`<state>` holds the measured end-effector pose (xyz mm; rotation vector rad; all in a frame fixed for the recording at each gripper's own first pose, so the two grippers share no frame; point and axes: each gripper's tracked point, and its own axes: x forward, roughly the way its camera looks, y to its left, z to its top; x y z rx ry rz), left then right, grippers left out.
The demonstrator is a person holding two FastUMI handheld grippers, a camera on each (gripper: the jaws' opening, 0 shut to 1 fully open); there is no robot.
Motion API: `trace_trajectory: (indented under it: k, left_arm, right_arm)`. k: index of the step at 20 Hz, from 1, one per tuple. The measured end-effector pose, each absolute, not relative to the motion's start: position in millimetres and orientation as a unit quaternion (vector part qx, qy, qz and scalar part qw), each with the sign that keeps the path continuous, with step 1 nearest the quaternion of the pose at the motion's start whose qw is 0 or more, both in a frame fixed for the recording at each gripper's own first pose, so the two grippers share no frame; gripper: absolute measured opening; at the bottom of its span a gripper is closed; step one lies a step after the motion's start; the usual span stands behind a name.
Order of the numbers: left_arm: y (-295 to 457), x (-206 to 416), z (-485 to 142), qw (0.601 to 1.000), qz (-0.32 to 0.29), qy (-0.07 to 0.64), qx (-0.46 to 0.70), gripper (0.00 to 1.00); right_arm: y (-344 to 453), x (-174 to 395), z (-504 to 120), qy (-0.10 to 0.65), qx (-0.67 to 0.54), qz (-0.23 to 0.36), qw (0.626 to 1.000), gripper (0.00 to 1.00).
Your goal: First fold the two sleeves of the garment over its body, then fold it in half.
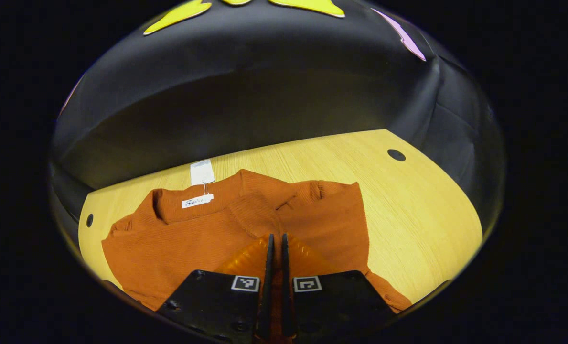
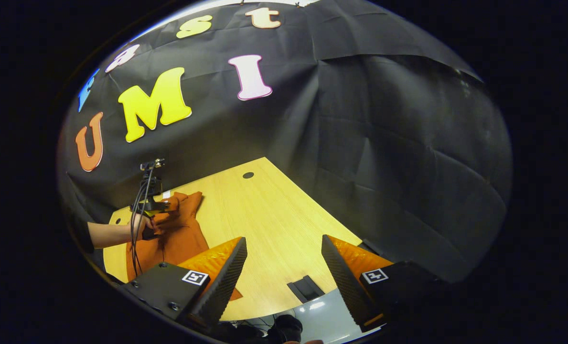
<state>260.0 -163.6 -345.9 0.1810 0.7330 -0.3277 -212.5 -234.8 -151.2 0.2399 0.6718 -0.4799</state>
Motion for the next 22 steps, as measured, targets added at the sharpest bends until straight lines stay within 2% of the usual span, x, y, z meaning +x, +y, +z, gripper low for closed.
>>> trace_trajectory:
  k: [1, 3, 4, 5, 8, 9, 10, 11, 16, 22]
  left_arm:
    - [-171, 256, -347, 0.914, -0.168, 0.359, 0.087, 0.14]
    - [-183, 247, -350, 0.908, -0.187, 0.364, 0.084, 0.28]
    - [-186, 242, -348, 0.907, -0.195, 0.364, 0.088, 0.42]
    - [-191, 238, -344, 0.906, -0.201, 0.359, 0.095, 0.48]
    - [-202, 229, -338, 0.906, -0.224, 0.343, 0.104, 0.86]
    - [-209, 225, -334, 0.907, -0.236, 0.337, 0.095, 0.88]
    - [-218, 223, -331, 0.906, -0.249, 0.33, 0.085, 0.85]
    - [-226, 217, -326, 0.903, -0.263, 0.33, 0.078, 1.0]
    - [-237, 201, -326, 0.894, -0.284, 0.34, 0.07, 1.0]
    - [-224, 169, -258, 0.916, -0.283, 0.284, 0.005, 1.0]
  right_arm:
    - [-233, -209, -151, 0.325, 0.116, -0.23, 0.91, 1.0]
    - [-230, -205, -150, 0.325, 0.111, -0.221, 0.913, 1.0]
    - [-229, -203, -149, 0.326, 0.109, -0.217, 0.914, 1.0]
    - [-226, -200, -148, 0.326, 0.108, -0.212, 0.915, 1.0]
    - [-221, -194, -147, 0.325, 0.107, -0.202, 0.918, 0.99]
    - [-220, -193, -147, 0.325, 0.106, -0.199, 0.919, 1.0]
    - [-218, -192, -147, 0.325, 0.105, -0.195, 0.919, 0.99]
    - [-217, -189, -147, 0.325, 0.106, -0.193, 0.92, 1.0]
    - [-210, -183, -142, 0.323, 0.097, -0.176, 0.925, 1.0]
    - [-195, -154, -142, 0.311, 0.1, -0.145, 0.934, 1.0]
